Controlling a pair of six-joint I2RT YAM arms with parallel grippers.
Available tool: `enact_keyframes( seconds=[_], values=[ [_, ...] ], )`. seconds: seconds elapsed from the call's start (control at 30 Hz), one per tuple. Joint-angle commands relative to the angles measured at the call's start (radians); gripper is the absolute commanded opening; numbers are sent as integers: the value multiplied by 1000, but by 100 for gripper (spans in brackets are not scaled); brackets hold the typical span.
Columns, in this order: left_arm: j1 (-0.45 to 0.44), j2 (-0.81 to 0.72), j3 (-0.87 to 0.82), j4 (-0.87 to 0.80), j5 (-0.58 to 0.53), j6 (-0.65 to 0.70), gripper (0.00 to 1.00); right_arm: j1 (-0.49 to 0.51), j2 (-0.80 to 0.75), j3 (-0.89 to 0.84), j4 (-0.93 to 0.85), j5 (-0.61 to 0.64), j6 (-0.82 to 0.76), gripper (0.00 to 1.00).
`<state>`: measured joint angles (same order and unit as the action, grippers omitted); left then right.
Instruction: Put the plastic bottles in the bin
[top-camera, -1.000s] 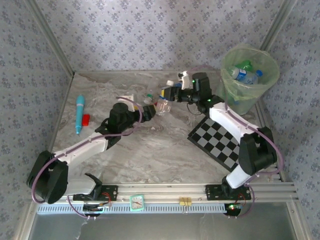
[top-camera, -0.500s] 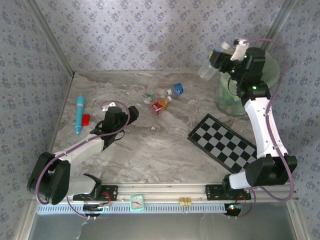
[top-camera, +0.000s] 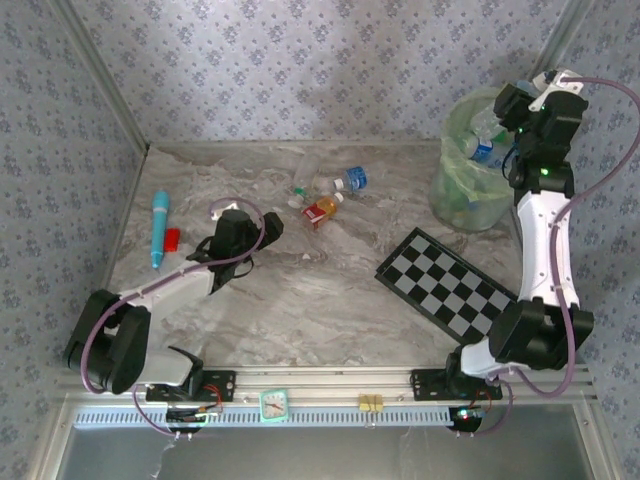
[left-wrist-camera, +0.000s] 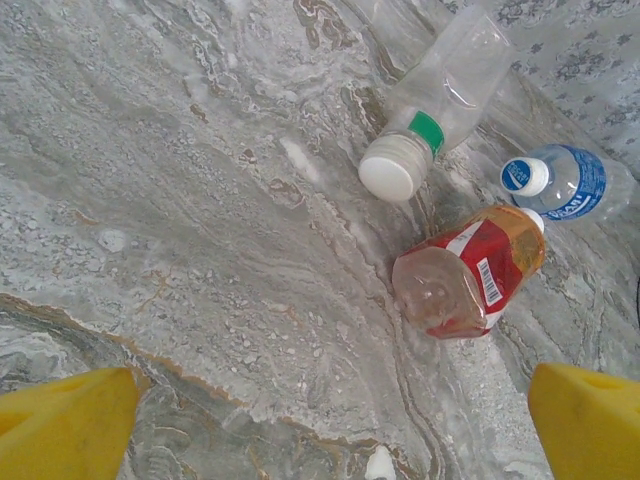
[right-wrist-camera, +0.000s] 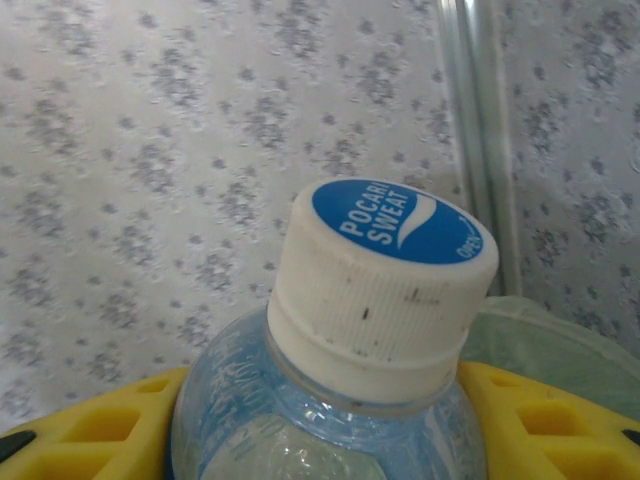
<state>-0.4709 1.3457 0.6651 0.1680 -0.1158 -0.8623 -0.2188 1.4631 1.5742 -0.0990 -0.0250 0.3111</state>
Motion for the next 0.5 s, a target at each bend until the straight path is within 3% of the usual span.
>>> enact_keyframes(
  seconds=[0.0, 0.47],
  values=[
    [9, 6, 34, 1, 26, 0, 100, -18, 76, 47, 26, 24, 54, 48],
    [11, 5, 37, 1, 51, 19, 100, -18, 332, 277, -149, -163, 153, 51]
  ],
)
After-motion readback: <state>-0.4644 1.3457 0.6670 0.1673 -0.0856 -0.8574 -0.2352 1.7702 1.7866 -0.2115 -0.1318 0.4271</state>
